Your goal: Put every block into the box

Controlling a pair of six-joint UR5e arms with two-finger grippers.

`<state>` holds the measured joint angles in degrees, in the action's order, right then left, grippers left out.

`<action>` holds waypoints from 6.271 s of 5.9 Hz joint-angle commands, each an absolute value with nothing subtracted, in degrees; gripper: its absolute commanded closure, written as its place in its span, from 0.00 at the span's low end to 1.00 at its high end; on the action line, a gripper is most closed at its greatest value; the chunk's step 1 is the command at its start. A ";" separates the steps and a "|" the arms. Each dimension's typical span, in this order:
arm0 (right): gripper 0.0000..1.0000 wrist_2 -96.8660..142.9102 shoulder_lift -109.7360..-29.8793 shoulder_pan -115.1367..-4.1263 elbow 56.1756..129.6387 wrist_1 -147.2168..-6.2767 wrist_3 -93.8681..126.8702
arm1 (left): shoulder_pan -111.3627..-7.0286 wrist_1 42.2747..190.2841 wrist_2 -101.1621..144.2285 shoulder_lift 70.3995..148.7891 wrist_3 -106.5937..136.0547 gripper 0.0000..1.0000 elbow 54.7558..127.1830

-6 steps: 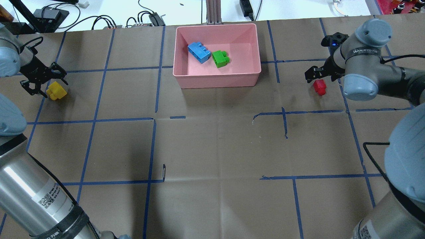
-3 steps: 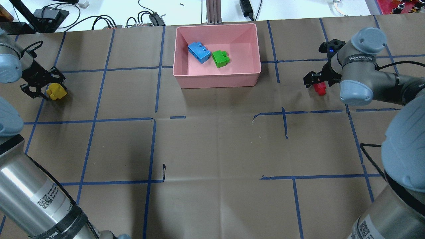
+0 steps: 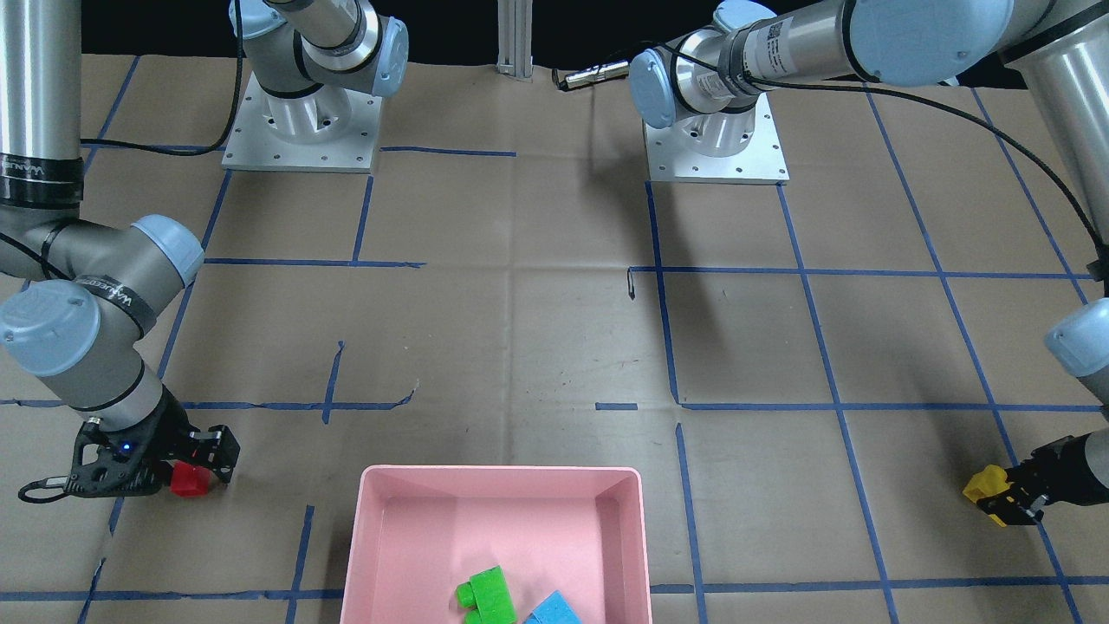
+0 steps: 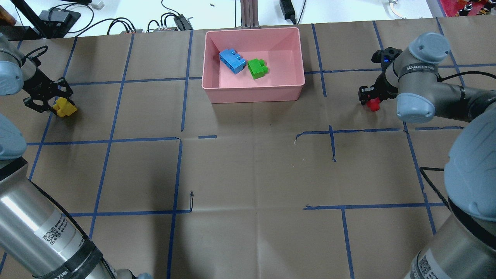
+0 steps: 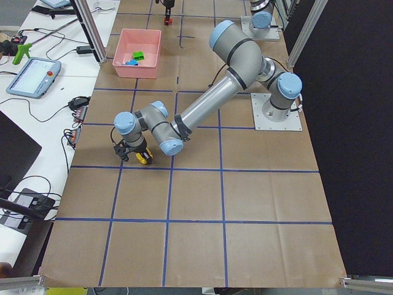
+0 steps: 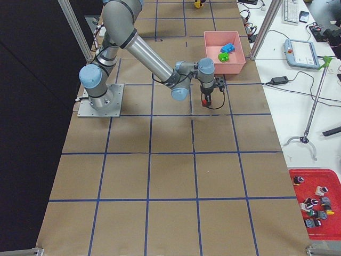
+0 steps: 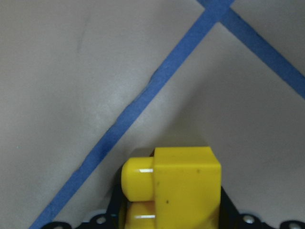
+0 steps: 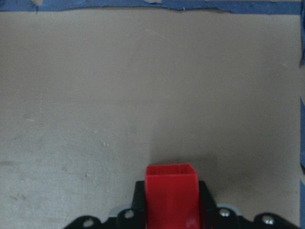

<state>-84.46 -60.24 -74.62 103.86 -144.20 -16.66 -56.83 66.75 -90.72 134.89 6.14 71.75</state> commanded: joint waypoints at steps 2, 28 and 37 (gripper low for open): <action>0.97 -84.46 -61.86 -74.79 97.95 -136.54 -16.44 | -57.65 70.11 -90.09 131.41 0.30 0.84 67.62; 0.00 -83.15 -82.98 -88.94 85.80 -83.19 -6.24 | -87.54 86.66 -89.82 92.20 -4.04 0.01 88.69; 0.00 -88.95 -95.71 -93.96 98.61 -90.79 -0.61 | -87.71 86.57 -89.82 92.20 -2.11 0.00 88.68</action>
<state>-89.47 -95.77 -94.05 98.29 -90.39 -0.48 -87.71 86.57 -89.82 92.23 -1.98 88.68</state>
